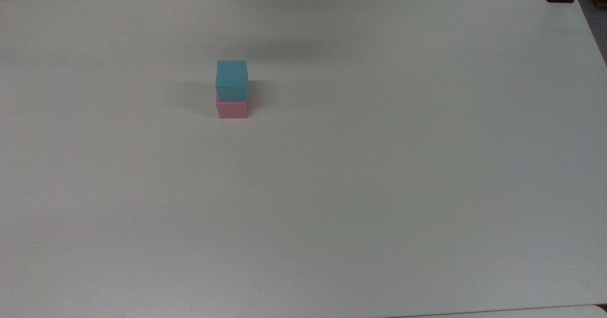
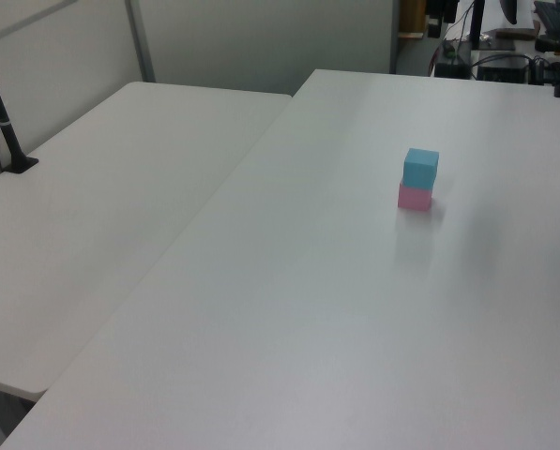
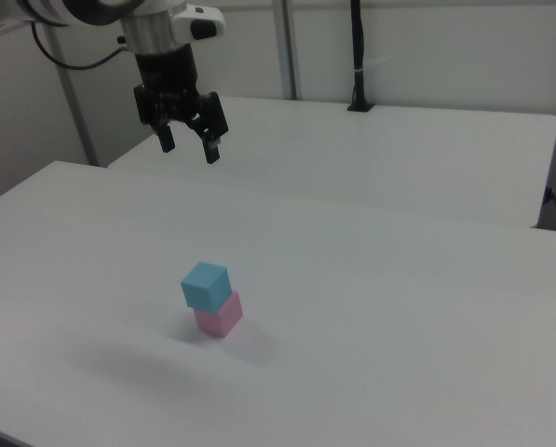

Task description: Put blue cube on pink cube

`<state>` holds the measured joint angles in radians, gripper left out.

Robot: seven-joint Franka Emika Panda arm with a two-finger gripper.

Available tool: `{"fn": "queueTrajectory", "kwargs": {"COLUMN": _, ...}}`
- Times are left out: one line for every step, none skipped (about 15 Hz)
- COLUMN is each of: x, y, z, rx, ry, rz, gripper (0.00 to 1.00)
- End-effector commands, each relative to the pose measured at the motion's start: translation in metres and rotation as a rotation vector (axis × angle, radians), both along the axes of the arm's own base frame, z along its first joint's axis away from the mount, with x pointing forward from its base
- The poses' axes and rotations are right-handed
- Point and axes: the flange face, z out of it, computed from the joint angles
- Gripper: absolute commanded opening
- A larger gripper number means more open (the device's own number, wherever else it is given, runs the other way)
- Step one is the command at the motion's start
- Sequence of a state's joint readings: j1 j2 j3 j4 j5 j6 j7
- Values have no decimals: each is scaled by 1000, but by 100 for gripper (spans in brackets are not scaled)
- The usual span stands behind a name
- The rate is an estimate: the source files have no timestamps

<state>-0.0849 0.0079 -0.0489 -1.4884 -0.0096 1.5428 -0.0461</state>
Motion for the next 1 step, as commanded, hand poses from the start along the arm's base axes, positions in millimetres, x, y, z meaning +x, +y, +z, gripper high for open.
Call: {"fn": "queueTrajectory", "kwargs": {"x": 2, "y": 3, "z": 2, "rx": 14, "ry": -17, "rz": 23, "gripper": 100}}
